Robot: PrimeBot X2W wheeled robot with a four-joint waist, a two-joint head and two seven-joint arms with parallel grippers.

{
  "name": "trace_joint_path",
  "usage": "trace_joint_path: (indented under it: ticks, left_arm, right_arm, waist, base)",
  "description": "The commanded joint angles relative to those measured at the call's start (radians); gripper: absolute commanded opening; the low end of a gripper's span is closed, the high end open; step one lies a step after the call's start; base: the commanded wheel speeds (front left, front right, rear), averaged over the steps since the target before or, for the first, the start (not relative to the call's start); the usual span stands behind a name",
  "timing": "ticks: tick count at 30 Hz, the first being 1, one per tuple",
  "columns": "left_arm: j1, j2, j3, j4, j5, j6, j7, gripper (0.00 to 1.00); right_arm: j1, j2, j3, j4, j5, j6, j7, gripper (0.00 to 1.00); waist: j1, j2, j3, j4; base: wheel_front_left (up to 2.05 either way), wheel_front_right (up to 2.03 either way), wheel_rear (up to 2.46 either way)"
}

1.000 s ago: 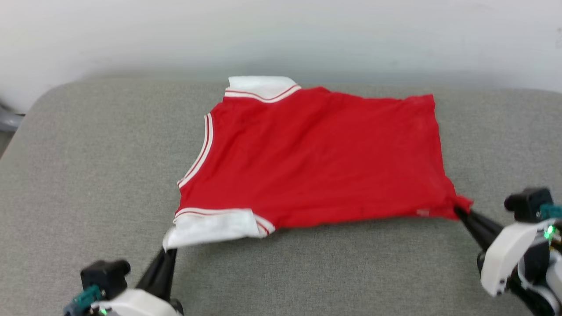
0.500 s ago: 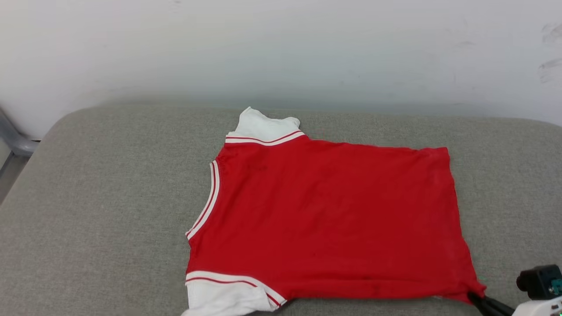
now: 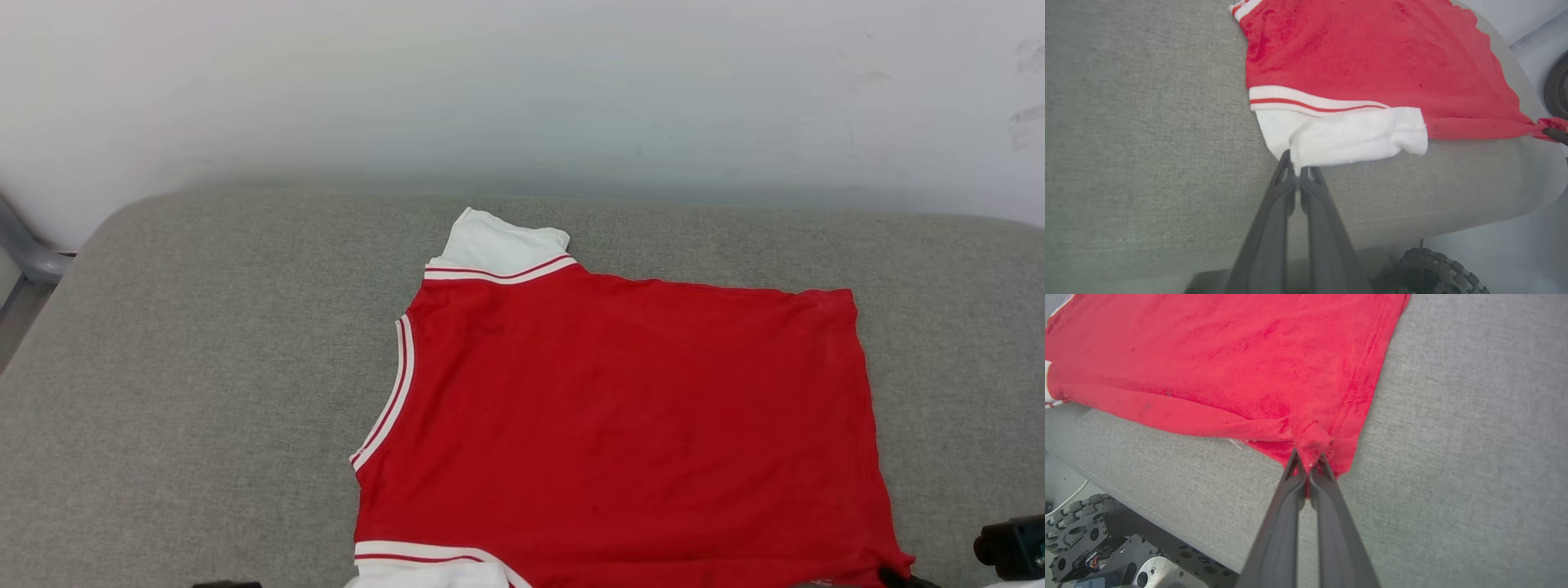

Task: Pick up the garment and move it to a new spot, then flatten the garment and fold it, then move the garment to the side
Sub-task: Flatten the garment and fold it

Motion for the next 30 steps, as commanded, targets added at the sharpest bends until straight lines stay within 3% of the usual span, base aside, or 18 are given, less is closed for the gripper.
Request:
trace_joint_path:
  ticks: [1, 8, 13, 30]
  left_arm:
    - [-0.023, -0.004, 0.001, 0.002, 0.010, -0.004, -0.009, 0.00]
    - [-0.160, 0.005, 0.003, 0.044, 0.083, -0.021, -0.010, 0.00]
    - [-0.274, 0.000, -0.002, 0.070, 0.107, -0.057, 0.015, 0.00]
    - [-0.647, -0.044, -0.030, 0.320, 0.210, -0.163, 0.051, 0.00]
  right_arm:
    - [-0.007, 0.006, -0.007, -0.006, -0.004, -0.001, 0.001, 0.00]
    - [-0.039, 0.034, -0.037, -0.030, -0.021, -0.001, -0.001, 0.00]
    - [-0.077, 0.042, -0.051, -0.042, -0.015, -0.001, 0.010, 0.00]
    - [-0.327, 0.077, -0.012, 0.041, -0.043, -0.001, -0.002, 0.00]
  waist:
    - [0.0000, -0.0001, 0.003, -0.003]
    - [0.0000, -0.0001, 0.015, -0.014]
    - [0.0000, -0.0001, 0.031, -0.027]
    - [0.0000, -0.0001, 0.233, -0.072]
  base:
    - [0.00, 0.00, 0.00]
    - [0.00, 0.00, 0.00]
    - [0.00, 0.00, 0.00]
    - [0.00, 0.00, 0.00]
